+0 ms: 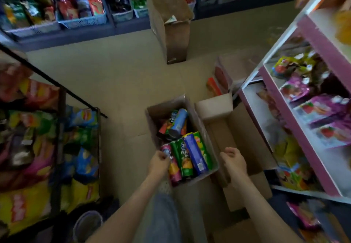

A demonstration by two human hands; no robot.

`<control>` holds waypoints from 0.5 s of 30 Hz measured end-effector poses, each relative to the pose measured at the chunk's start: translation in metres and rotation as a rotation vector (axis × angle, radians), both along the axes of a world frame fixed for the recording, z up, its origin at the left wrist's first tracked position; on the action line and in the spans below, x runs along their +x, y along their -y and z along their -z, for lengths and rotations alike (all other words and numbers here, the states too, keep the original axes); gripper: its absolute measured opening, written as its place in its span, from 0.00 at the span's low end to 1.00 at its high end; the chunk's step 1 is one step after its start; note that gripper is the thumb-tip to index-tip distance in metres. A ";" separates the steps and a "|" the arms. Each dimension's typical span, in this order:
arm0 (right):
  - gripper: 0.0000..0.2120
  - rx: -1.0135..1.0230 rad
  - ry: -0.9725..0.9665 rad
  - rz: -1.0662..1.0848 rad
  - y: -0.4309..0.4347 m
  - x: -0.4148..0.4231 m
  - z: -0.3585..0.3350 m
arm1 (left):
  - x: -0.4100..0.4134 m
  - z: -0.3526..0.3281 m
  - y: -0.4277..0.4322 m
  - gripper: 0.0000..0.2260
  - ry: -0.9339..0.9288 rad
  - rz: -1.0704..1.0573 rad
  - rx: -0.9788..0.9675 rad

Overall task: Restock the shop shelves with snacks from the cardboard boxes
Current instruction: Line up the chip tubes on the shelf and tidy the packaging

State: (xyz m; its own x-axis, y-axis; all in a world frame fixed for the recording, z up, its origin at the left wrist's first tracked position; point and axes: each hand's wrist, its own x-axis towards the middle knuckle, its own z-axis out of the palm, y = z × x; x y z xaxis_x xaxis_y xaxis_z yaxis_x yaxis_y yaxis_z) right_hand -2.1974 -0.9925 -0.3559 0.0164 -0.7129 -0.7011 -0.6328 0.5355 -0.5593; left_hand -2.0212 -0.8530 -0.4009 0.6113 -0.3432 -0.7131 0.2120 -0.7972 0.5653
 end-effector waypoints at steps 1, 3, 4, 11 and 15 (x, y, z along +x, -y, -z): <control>0.10 -0.010 -0.026 -0.013 0.011 0.010 0.019 | 0.011 0.016 0.014 0.11 -0.009 0.013 0.002; 0.09 -0.002 -0.076 -0.055 0.026 0.028 0.060 | 0.032 0.055 0.038 0.07 -0.022 0.050 0.024; 0.08 0.015 -0.093 -0.079 0.032 0.037 0.082 | 0.042 0.076 0.049 0.09 -0.016 0.072 0.037; 0.29 0.103 -0.143 -0.323 0.039 0.075 0.237 | 0.085 0.203 0.108 0.19 0.094 0.238 0.069; 0.50 0.069 -0.342 -0.558 0.026 0.078 0.287 | 0.084 0.256 0.132 0.24 0.106 0.234 0.043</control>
